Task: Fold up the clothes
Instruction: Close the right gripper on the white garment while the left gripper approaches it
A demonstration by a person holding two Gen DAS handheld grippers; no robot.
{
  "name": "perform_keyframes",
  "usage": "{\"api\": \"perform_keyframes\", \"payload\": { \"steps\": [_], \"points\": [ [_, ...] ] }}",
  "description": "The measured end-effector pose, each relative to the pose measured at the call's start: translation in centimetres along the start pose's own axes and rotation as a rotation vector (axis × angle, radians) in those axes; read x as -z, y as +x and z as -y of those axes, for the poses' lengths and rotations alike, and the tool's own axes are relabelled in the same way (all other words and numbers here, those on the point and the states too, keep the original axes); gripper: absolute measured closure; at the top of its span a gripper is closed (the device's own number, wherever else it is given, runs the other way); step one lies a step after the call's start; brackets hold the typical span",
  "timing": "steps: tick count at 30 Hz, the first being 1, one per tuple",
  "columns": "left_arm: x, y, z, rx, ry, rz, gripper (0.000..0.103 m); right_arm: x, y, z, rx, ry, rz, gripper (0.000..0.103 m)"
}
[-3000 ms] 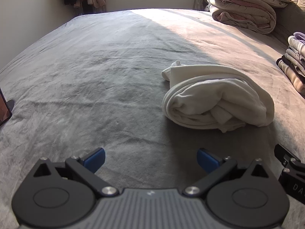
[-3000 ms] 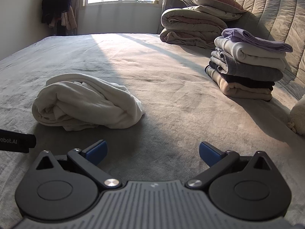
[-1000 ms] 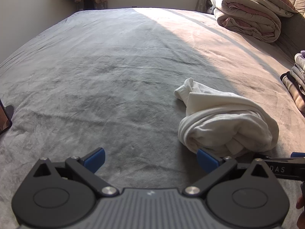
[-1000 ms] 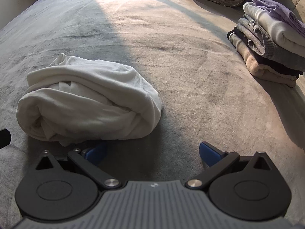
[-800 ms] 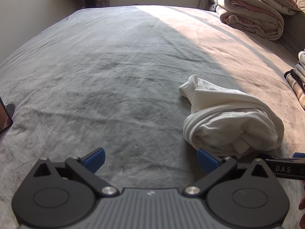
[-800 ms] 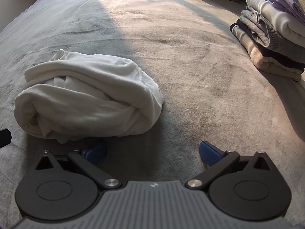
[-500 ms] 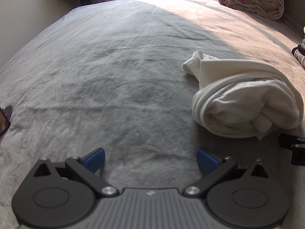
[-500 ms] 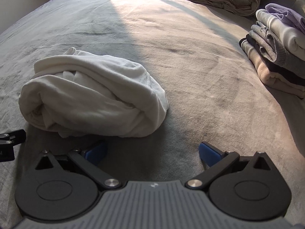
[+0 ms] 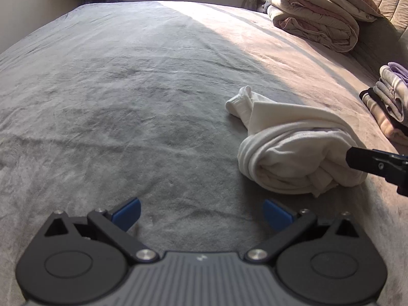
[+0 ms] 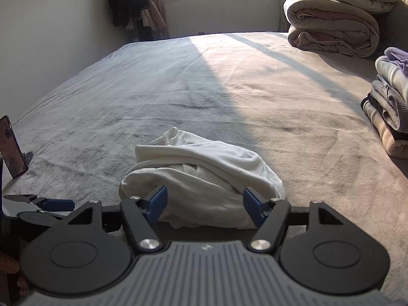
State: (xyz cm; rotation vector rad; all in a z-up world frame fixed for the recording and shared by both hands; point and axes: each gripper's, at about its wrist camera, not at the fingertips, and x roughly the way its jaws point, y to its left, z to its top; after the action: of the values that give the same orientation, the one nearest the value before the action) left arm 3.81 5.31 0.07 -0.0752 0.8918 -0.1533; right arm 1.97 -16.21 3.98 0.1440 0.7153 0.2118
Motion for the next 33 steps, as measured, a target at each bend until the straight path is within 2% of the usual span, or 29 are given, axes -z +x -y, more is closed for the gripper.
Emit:
{"api": "perform_keyframes", "payload": {
  "steps": [2,3,4,7,10,13,17,21,26,29,32,33],
  "points": [
    [-0.2,-0.2,-0.2,-0.002,-0.014,0.010,0.001,-0.1,0.7,-0.1,-0.011,0.011,-0.001,0.045],
    [-0.3,-0.2,-0.3,-0.006,-0.021,0.012,0.001,0.0,1.0,-0.2,-0.008,0.011,-0.009,0.053],
    [-0.4,-0.1,-0.4,-0.010,-0.027,0.013,0.001,0.2,1.4,-0.1,-0.010,0.015,-0.023,0.067],
    [-0.7,-0.4,-1.0,-0.005,-0.075,0.048,0.007,0.6,1.4,0.4,-0.049,0.060,-0.075,0.090],
    [-1.1,-1.6,-1.4,0.046,-0.126,0.128,0.007,0.9,0.2,0.2,-0.078,0.048,-0.084,0.092],
    [-1.4,-2.3,-1.2,0.081,-0.127,0.170,0.007,1.2,-1.0,-0.2,-0.112,0.043,-0.098,0.093],
    [-1.3,-2.2,-0.5,0.115,-0.104,0.168,0.008,2.2,-2.2,-0.4,-0.147,0.042,-0.138,0.093],
    [-1.3,-1.7,-0.2,0.169,-0.124,0.151,0.008,3.3,-3.2,-0.4,-0.179,0.043,-0.190,0.094],
    [-1.1,-1.1,0.3,0.208,-0.140,0.140,0.009,4.4,-4.8,-0.5,-0.183,0.005,-0.237,0.094],
    [-0.9,-0.5,0.8,0.205,-0.141,0.144,0.020,4.9,-5.0,-0.3,-0.165,-0.005,-0.269,0.093],
    [-0.5,0.2,1.4,0.232,-0.144,0.136,0.041,5.1,-4.9,0.1,-0.150,0.007,-0.282,0.089],
    [-0.3,0.4,1.7,0.248,-0.142,0.129,0.053,5.0,-4.8,0.3,-0.153,0.023,-0.280,0.087]
  ]
}}
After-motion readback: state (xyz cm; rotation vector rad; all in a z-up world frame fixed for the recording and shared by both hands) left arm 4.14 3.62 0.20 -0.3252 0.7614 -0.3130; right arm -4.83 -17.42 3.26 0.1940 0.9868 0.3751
